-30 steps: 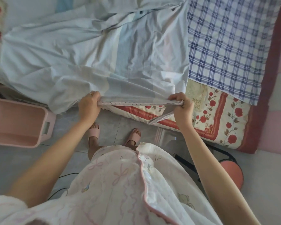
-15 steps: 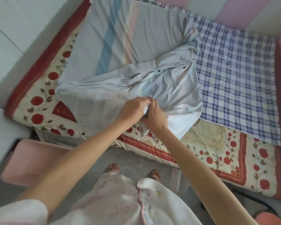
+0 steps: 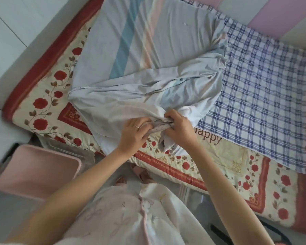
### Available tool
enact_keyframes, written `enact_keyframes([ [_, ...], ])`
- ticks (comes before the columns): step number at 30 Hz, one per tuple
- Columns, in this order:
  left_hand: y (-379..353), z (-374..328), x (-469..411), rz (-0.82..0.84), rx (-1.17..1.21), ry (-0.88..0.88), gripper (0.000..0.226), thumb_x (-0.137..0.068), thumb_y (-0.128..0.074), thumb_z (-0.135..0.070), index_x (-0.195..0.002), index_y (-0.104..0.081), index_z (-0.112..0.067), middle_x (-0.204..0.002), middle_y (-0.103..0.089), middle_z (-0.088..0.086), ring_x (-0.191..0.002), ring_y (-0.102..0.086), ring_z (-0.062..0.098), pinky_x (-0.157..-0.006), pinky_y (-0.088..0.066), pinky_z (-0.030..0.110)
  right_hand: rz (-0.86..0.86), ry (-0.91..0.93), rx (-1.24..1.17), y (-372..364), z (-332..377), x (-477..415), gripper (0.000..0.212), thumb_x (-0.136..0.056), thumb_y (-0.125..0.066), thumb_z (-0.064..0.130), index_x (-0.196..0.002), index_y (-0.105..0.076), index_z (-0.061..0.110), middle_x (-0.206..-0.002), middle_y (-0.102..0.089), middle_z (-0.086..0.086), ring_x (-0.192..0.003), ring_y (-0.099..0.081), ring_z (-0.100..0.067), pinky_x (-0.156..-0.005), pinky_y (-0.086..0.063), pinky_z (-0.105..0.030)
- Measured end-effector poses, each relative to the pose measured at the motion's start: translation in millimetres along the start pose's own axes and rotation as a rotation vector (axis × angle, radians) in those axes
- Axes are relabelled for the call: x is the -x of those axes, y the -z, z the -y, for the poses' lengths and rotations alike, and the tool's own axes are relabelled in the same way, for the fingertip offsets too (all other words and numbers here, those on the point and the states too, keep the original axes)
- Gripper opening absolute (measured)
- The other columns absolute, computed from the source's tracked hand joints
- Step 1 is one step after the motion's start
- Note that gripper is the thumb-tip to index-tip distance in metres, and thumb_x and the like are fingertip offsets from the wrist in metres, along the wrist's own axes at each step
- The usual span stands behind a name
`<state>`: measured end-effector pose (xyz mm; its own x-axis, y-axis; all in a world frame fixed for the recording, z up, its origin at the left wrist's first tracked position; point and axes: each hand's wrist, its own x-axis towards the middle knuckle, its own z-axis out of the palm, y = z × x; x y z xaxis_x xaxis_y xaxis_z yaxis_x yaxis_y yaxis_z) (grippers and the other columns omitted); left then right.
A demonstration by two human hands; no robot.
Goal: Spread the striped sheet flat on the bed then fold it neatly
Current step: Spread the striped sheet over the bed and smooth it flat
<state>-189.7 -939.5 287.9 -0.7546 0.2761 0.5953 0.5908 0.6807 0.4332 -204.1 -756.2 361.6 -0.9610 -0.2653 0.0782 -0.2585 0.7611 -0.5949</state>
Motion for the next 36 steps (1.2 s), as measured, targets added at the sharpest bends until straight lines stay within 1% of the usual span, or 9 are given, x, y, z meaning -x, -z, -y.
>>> enact_keyframes([
  [5,-2,-17,-3,-0.044,-0.029,-0.068,0.007,-0.095,-0.052,-0.014,-0.102,-0.055,-0.015,-0.121,-0.048,0.005,-0.104,-0.053,0.023,-0.089,-0.046,0.035,0.044,-0.039,-0.149,7,-17,-6,0.030,-0.068,-0.058,-0.009,-0.093,-0.054,0.007,-0.078,-0.052,0.005,-0.064,-0.046,-0.016,-0.055,-0.042,-0.039],
  [10,-24,-20,-1,0.137,0.006,0.289,0.033,-0.080,-0.065,-0.005,-0.112,-0.066,-0.009,-0.137,-0.049,0.009,-0.112,-0.055,0.027,-0.095,-0.048,0.043,0.099,-0.008,-0.284,23,-29,-17,0.035,-0.067,-0.053,-0.013,-0.088,-0.048,0.014,-0.076,-0.050,0.005,-0.064,-0.045,-0.003,-0.057,-0.037,-0.022],
  [12,-31,-18,-1,0.179,-0.033,0.366,0.034,-0.077,-0.069,-0.004,-0.111,-0.067,-0.007,-0.134,-0.054,0.011,-0.109,-0.058,0.027,-0.089,-0.051,0.047,0.127,0.028,-0.313,32,-35,-27,0.037,-0.067,-0.052,-0.013,-0.088,-0.045,0.016,-0.076,-0.048,0.014,-0.067,-0.046,0.005,-0.057,-0.034,-0.011],
  [15,-33,-18,-6,0.147,-0.113,0.418,0.036,-0.075,-0.072,-0.006,-0.111,-0.066,-0.004,-0.131,-0.057,0.010,-0.112,-0.055,0.024,-0.092,-0.049,0.044,0.136,0.044,-0.348,40,-41,-38,0.034,-0.067,-0.052,-0.010,-0.089,-0.045,0.015,-0.077,-0.047,0.019,-0.066,-0.046,0.006,-0.057,-0.034,-0.010],
  [21,-26,-15,-37,-0.038,-0.218,0.399,0.036,-0.076,-0.059,-0.007,-0.110,-0.061,0.002,-0.118,-0.058,0.013,-0.106,-0.052,0.022,-0.091,-0.048,0.038,0.098,0.026,-0.393,50,-52,-58,0.028,-0.073,-0.056,-0.006,-0.087,-0.049,0.016,-0.076,-0.051,0.016,-0.066,-0.046,-0.006,-0.060,-0.038,-0.024],
  [26,-3,12,-62,-0.154,-0.182,0.404,0.033,-0.073,-0.069,-0.005,-0.103,-0.055,-0.008,-0.103,-0.059,0.013,-0.093,-0.057,0.021,-0.080,-0.053,0.030,0.071,-0.001,-0.325,62,-59,-80,0.027,-0.073,-0.055,-0.005,-0.089,-0.052,0.015,-0.076,-0.053,0.010,-0.067,-0.050,-0.021,-0.059,-0.039,-0.030],
  [29,18,31,-77,-0.135,-0.232,0.319,0.015,-0.077,-0.068,-0.010,-0.086,-0.056,-0.011,-0.083,-0.062,0.006,-0.068,-0.058,0.016,-0.057,-0.052,0.031,0.071,-0.029,-0.285,65,-55,-86,0.027,-0.073,-0.055,-0.004,-0.089,-0.053,0.017,-0.079,-0.054,0.012,-0.068,-0.052,-0.023,-0.060,-0.040,-0.031],
  [32,31,44,-87,-0.099,-0.306,0.310,0.016,-0.071,-0.074,-0.005,-0.077,-0.060,-0.009,-0.076,-0.061,0.001,-0.066,-0.056,0.016,-0.062,-0.043,0.023,0.025,-0.003,-0.294,69,-39,-91,0.024,-0.075,-0.056,-0.003,-0.088,-0.053,0.018,-0.081,-0.055,0.013,-0.073,-0.050,-0.013,-0.064,-0.040,-0.023],
  [36,48,59,-97,-0.186,-0.384,0.219,0.019,-0.070,-0.069,0.002,-0.084,-0.066,-0.010,-0.085,-0.063,0.003,-0.071,-0.056,0.017,-0.067,-0.041,0.025,-0.082,0.075,-0.301,82,-15,-102,0.022,-0.073,-0.050,0.007,-0.092,-0.057,0.016,-0.085,-0.056,0.013,-0.078,-0.050,-0.003,-0.069,-0.038,-0.012],
])
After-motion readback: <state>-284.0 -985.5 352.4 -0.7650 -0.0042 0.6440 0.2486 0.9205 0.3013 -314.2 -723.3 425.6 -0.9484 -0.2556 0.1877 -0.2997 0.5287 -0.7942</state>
